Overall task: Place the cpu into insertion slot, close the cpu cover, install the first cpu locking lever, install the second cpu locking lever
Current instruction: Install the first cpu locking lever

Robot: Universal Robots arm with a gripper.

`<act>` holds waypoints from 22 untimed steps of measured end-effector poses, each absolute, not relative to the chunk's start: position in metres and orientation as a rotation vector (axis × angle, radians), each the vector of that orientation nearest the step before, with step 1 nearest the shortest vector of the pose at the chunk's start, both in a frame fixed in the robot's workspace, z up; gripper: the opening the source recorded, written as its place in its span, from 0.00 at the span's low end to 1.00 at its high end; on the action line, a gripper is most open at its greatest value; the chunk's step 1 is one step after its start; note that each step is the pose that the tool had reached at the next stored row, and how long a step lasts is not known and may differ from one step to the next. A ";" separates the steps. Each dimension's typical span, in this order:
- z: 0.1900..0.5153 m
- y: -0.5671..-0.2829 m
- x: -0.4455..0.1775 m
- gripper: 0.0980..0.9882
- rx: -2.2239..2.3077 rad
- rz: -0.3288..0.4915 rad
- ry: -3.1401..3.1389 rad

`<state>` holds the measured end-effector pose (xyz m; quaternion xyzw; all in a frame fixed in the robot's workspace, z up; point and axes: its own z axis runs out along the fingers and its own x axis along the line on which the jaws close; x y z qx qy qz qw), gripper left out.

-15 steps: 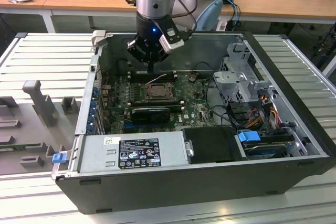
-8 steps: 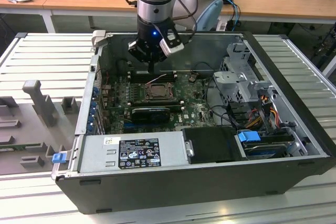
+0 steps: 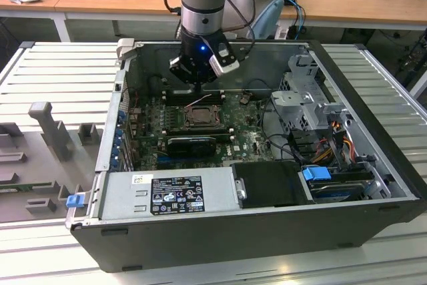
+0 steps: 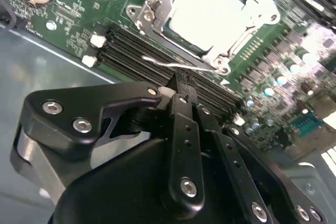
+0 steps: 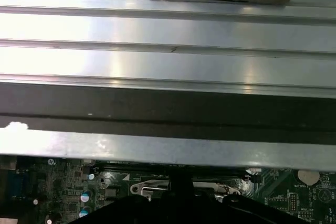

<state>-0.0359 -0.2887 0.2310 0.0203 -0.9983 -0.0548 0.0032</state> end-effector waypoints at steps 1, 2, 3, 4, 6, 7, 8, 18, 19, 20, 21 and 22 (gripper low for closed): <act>0.230 -0.289 -0.035 0.01 0.065 -0.172 -3.130; 0.229 -0.289 -0.034 0.01 0.067 -0.172 -3.130; 0.229 -0.289 -0.033 0.01 0.071 -0.171 -3.129; 0.229 -0.289 -0.032 0.01 0.083 -0.171 -3.129; 0.228 -0.289 -0.031 0.01 0.107 -0.172 -3.129; 0.227 -0.289 -0.030 0.01 0.112 -0.172 -3.129; 0.226 -0.289 -0.028 0.01 0.112 -0.171 -3.129; 0.216 -0.289 -0.017 0.01 0.112 -0.171 -3.129; 0.216 -0.289 -0.017 0.01 0.112 -0.171 -3.129; 0.215 -0.288 -0.016 0.01 0.112 -0.171 -3.129; 0.214 -0.288 -0.016 0.01 0.112 -0.171 -3.129; 0.213 -0.288 -0.015 0.01 0.112 -0.171 -3.129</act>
